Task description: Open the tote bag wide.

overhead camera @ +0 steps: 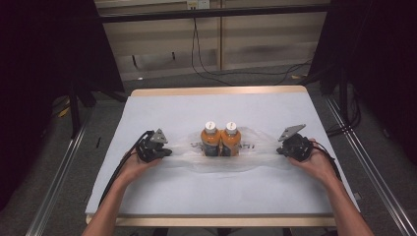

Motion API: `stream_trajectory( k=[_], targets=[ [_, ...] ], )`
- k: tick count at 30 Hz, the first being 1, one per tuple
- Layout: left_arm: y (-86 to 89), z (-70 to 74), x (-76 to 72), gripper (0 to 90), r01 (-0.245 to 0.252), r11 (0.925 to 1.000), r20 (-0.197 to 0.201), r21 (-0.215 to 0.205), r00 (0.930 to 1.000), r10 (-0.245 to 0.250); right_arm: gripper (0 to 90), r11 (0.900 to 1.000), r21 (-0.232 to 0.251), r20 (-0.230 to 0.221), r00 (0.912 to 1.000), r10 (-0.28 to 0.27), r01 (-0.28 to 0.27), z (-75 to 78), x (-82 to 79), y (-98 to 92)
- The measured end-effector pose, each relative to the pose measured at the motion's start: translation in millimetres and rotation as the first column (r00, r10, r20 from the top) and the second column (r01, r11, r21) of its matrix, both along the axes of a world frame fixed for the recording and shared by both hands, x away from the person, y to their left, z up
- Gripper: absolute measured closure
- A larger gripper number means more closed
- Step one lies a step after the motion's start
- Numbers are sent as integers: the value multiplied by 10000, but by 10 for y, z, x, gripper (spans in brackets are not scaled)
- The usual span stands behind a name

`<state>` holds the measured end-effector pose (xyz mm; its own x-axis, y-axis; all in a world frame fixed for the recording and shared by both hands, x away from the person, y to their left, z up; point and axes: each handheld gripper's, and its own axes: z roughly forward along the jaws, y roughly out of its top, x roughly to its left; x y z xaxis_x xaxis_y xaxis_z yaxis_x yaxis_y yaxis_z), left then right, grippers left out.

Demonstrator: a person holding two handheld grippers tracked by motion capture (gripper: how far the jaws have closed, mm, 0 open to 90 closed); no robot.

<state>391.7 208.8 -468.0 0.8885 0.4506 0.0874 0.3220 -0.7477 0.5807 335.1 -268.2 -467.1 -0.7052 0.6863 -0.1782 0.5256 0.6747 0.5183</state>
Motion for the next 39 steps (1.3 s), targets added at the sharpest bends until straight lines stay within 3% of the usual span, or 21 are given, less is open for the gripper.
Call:
stream_trajectory(
  k=[6,10,13,14,17,20,26,33,35,36,37,38,39],
  targets=[
    [52,-47,22,900,-210,9948,-391,-998,9991,171,900,9976,668,-142,9997,-176,186,-11,5,-55],
    [109,-38,27,900,-356,9912,-537,-1278,9981,289,900,9920,1233,-118,9996,-266,278,10,-2,-50],
    [148,2,9,900,-446,9847,-557,-1687,9978,357,900,9845,1749,112,9998,-132,110,58,-9,-61],
    [153,16,-8,888,-552,9788,-519,-1974,9976,458,900,9821,1876,186,9996,-204,165,79,-24,-62],
    [149,56,-28,843,-605,9745,-497,-2163,9975,509,900,9738,2274,291,9995,-112,43,121,-58,-66],
    [149,123,-39,791,-722,9603,-522,-2694,9968,603,881,9728,2315,308,9995,20,-91,127,-89,-51],
    [162,195,-72,684,-911,9451,-349,-3139,9958,843,816,9564,2914,537,9986,25,-180,205,-112,-55],
    [138,308,-138,534,-705,9182,-155,-3898,9974,700,717,9263,3744,874,9961,101,-422,325,-160,-46],
    [122,340,-155,488,-660,9088,-111,-4120,9977,674,693,9099,4106,887,9958,248,-592,358,-167,-48],
    [115,354,-163,491,-599,9054,-17,-4203,9979,652,692,9085,4130,968,9950,258,-637,375,-173,-41],
    [105,365,-173,489,-609,8960,-68,-4399,9979,644,688,9038,4220,1008,9944,308,-707,390,-177,-33],
    [96,383,-185,494,-518,8937,61,-4457,9981,609,687,8977,4331,1015,9940,408,-811,403,-181,-24],
    [88,396,-196,529,-476,8961,174,-4413,9979,616,697,8997,4281,1073,9933,429,-851,416,-186,-1]
  ],
)
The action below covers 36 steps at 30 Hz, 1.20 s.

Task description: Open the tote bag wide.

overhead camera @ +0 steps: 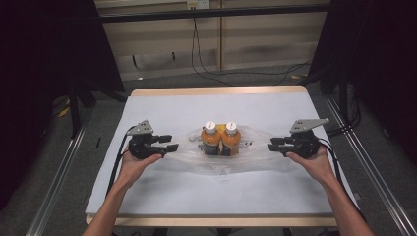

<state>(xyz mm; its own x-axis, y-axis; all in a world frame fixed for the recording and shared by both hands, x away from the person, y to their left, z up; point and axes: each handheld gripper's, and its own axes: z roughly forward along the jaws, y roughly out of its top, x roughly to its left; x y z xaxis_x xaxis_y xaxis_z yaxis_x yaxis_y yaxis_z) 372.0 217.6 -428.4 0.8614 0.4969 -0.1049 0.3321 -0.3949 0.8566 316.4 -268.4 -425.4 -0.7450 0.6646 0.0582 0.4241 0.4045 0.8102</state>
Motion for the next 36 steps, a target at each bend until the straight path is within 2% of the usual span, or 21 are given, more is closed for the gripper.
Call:
stream_trajectory(
  k=[2,4,8,11,14,15,18,22,26,27,29,32,34,36],
  targets=[
    [-27,26,-15,609,41,9999,-13,-150,10000,-41,721,9999,56,2,10000,95,-95,10,2,35],
    [-68,54,-33,728,236,9996,-12,-175,9997,-236,753,9998,88,-40,9998,205,-205,21,6,98],
    [-248,73,-112,796,783,9966,69,-235,9969,-782,781,9995,-36,-96,9995,311,-311,49,13,211],
    [-425,37,-154,834,1395,9902,55,28,9902,-1396,807,9989,85,-71,9989,471,-470,83,22,283],
    [-562,14,-178,859,1709,9852,-73,113,9853,-1708,833,9984,105,-65,9984,564,-563,107,40,346],
    [-613,7,-180,876,1682,9857,-139,68,9857,-1681,844,9982,140,-102,9983,581,-580,111,51,362],
    [-712,-11,-174,897,1773,9841,-268,-95,9838,-1775,852,9982,220,-130,9983,560,-557,133,120,397],
    [-889,-39,-217,900,2268,9737,-239,236,9738,-2263,865,9965,198,-121,9966,819,-817,166,216,486],
    [-1025,-36,-225,900,2353,9716,-227,237,9718,-2348,856,9950,112,-206,9948,995,-993,168,303,583],
    [-1063,-28,-227,900,2303,9731,-269,-14,9728,-2303,855,9951,28,-207,9949,988,-988,163,333,601],
    [-1130,-9,-232,900,2320,9727,-192,-71,9725,-2321,862,9946,50,-384,9938,1040,-1039,150,393,616],
    [-1233,-12,-233,900,2453,9693,-60,166,9694,-2452,883,9933,-236,-538,9923,1120,-1134,132,470,643],
    [-1312,-48,-229,900,2519,9677,-101,111,9677,-2518,892,9935,-131,-527,9923,1124,-1133,133,497,661],
    [-1375,-87,-224,900,2542,9665,-147,367,9671,-2538,895,9930,-7,-504,9917,1183,-1185,121,518,685]
  ],
)
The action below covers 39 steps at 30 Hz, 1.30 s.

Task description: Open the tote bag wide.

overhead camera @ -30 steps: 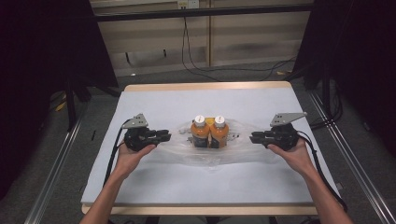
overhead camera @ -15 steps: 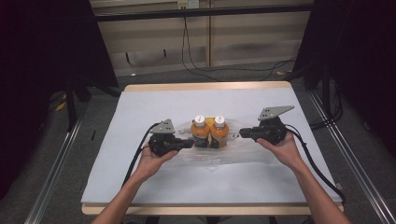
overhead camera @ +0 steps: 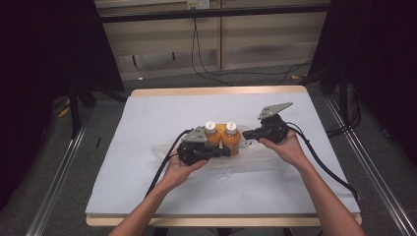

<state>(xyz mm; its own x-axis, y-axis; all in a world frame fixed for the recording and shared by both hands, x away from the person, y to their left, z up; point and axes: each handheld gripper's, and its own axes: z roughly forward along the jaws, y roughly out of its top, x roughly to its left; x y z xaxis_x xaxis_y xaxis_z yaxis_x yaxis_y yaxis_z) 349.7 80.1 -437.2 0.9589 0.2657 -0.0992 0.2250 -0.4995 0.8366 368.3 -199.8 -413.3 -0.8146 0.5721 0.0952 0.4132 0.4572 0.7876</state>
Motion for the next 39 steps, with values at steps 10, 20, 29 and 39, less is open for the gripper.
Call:
stream_trajectory(
  k=[10,20,29,39],
  targets=[
    [-18,-134,11,900,-331,9985,153,448,9994,324,900,9991,-402,-465,9989,94,-113,-206,151,167],
    [-115,-275,-66,900,101,9930,146,1180,9998,-119,900,9985,-548,-1215,9926,11,-78,-464,357,296],
    [-139,-379,-111,900,465,9878,25,1486,9989,-474,900,9965,-832,-1676,9857,-164,25,-632,463,322],
    [-170,-470,-155,900,687,9834,-331,1681,9974,-640,900,9948,-932,-1512,9870,-540,401,-698,551,349]
  ],
)
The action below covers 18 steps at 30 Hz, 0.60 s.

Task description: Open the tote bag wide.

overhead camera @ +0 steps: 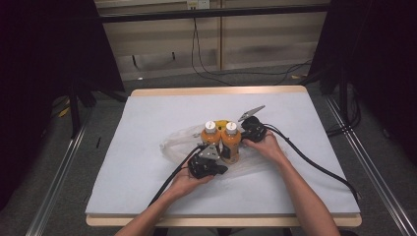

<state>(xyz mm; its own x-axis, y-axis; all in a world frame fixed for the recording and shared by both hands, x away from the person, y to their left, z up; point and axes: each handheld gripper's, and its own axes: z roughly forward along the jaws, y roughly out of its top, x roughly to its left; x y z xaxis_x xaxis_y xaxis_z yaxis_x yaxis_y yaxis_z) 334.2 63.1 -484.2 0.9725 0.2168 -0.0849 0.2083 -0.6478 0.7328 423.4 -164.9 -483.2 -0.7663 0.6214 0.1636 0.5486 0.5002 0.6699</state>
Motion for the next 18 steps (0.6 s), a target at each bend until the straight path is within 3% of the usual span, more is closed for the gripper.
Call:
stream_trajectory(
  k=[5,8,9,12,18],
  targets=[
    [-12,13,-82,900,297,9994,82,175,9995,-298,900,9994,-289,219,9996,-162,168,12,61,54],
    [6,19,-130,900,606,9979,69,234,9981,-608,900,9997,-34,135,9996,-248,248,-2,119,70],
    [2,7,-149,900,629,9980,39,39,9980,-629,900,9994,15,158,9993,-346,346,-8,140,75],
    [7,21,-191,900,792,9966,109,240,9968,-795,900,9989,-59,222,9987,-457,458,-7,191,105],
    [24,20,-262,900,1115,9936,102,168,9937,-1117,900,9972,-285,416,9968,-684,696,-4,291,183]
  ],
)
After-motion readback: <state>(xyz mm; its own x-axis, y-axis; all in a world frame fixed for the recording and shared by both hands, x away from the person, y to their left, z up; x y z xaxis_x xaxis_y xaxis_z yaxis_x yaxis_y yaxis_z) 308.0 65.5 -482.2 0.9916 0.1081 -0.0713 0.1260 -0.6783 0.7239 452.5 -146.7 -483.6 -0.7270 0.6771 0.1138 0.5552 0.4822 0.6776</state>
